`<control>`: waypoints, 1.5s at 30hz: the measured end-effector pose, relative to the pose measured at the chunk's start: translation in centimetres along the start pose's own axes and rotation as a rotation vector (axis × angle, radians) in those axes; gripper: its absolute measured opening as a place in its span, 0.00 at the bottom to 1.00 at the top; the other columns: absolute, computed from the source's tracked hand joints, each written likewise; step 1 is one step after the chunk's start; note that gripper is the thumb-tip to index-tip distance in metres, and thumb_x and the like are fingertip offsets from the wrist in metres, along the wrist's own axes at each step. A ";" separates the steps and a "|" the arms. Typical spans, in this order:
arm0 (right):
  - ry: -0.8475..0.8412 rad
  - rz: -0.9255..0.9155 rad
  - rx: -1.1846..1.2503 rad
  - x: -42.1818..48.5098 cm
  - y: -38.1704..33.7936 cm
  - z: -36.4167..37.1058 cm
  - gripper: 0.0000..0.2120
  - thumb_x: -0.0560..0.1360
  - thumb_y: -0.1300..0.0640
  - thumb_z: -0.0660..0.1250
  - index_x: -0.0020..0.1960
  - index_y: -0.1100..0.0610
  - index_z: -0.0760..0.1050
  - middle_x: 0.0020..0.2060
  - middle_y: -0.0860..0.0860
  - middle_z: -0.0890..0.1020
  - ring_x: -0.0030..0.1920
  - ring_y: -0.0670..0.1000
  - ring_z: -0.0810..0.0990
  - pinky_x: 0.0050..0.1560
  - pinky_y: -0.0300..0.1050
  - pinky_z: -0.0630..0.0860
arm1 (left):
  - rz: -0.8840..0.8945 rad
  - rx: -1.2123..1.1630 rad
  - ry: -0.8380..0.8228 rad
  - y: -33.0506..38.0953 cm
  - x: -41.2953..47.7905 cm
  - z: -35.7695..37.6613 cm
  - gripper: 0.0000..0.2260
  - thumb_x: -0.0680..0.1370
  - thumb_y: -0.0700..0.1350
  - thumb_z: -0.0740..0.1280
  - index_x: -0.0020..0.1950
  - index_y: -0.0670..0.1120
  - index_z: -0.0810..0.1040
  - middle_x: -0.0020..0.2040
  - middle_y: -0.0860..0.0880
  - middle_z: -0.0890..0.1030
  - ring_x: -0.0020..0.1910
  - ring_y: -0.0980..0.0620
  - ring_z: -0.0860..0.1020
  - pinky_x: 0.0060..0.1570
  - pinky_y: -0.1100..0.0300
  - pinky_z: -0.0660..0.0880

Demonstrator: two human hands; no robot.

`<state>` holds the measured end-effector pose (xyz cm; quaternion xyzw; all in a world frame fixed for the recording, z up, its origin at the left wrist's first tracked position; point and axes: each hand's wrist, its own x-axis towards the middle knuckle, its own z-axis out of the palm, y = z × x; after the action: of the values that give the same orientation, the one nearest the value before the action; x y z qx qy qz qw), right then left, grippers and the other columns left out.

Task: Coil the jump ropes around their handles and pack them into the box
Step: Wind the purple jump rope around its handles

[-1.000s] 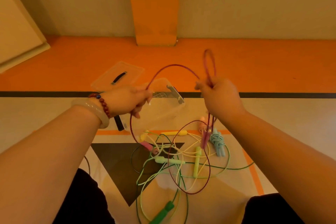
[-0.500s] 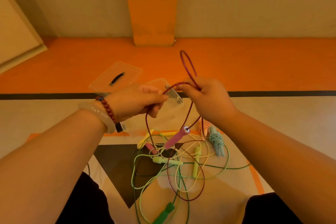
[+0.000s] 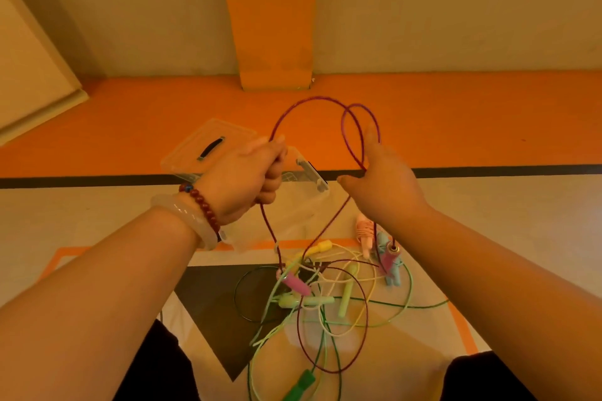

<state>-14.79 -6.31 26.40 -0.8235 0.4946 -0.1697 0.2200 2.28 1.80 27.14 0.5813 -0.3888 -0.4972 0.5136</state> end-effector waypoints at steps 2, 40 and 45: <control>0.118 -0.195 0.080 -0.5 -0.3 -0.1 0.44 0.76 0.48 0.68 0.79 0.48 0.41 0.77 0.50 0.57 0.66 0.52 0.71 0.53 0.46 0.76 | -0.051 0.058 -0.034 0.5 0.0 0.3 0.15 0.84 0.50 0.53 0.39 0.47 0.66 0.26 0.54 0.63 0.23 0.57 0.58 0.20 0.67 0.56; -0.061 -0.084 0.275 -0.2 -0.1 2.2 0.25 0.80 0.45 0.58 0.76 0.48 0.60 0.64 0.50 0.76 0.61 0.51 0.75 0.55 0.41 0.71 | -0.059 -0.002 0.227 -1.4 0.1 -0.7 0.19 0.84 0.53 0.50 0.41 0.47 0.72 0.27 0.51 0.76 0.48 0.45 0.83 0.56 0.46 0.70; -0.026 -0.020 0.334 0.2 0.4 1.6 0.30 0.78 0.37 0.48 0.77 0.41 0.45 0.78 0.46 0.48 0.67 0.59 0.72 0.52 0.54 0.80 | -0.065 0.203 0.335 -1.6 0.6 -1.6 0.16 0.84 0.53 0.51 0.47 0.46 0.72 0.23 0.50 0.71 0.28 0.50 0.80 0.35 0.53 0.77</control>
<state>-14.18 -6.31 24.82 -0.7824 0.4485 -0.2411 0.3586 3.82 1.86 25.48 0.7172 -0.3269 -0.3680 0.4933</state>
